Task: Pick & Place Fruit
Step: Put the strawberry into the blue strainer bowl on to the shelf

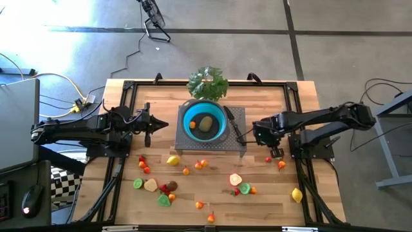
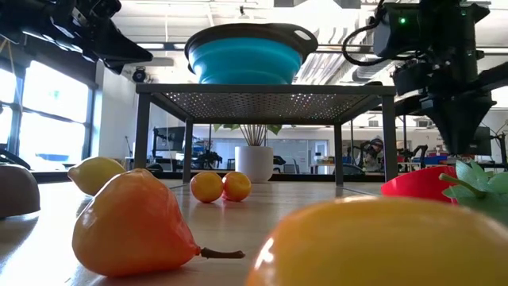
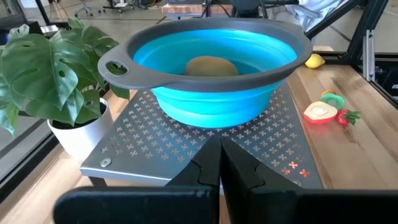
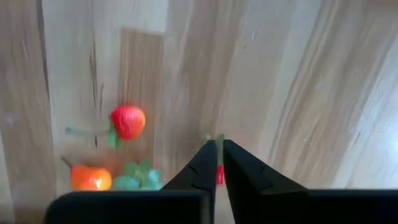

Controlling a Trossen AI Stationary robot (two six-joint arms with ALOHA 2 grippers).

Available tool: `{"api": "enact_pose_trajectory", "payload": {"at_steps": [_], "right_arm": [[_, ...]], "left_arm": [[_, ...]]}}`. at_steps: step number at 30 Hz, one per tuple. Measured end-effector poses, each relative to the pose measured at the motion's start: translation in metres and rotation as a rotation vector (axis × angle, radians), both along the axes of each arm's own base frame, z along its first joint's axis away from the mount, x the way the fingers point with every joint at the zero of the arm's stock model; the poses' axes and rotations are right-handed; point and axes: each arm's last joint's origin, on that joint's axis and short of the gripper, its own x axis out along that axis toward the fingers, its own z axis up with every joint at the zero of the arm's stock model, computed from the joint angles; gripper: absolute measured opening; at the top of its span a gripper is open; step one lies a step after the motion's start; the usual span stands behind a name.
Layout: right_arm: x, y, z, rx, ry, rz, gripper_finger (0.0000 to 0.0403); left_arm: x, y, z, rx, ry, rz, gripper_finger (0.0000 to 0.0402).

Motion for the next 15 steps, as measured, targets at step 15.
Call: {"api": "enact_pose_trajectory", "payload": {"at_steps": [15], "right_arm": [[0.0, 0.011, 0.0, 0.001, -0.003, 0.177, 0.0186]], "left_arm": [[0.0, 0.0, 0.0, 0.0, 0.0, 0.0, 0.0]]}}
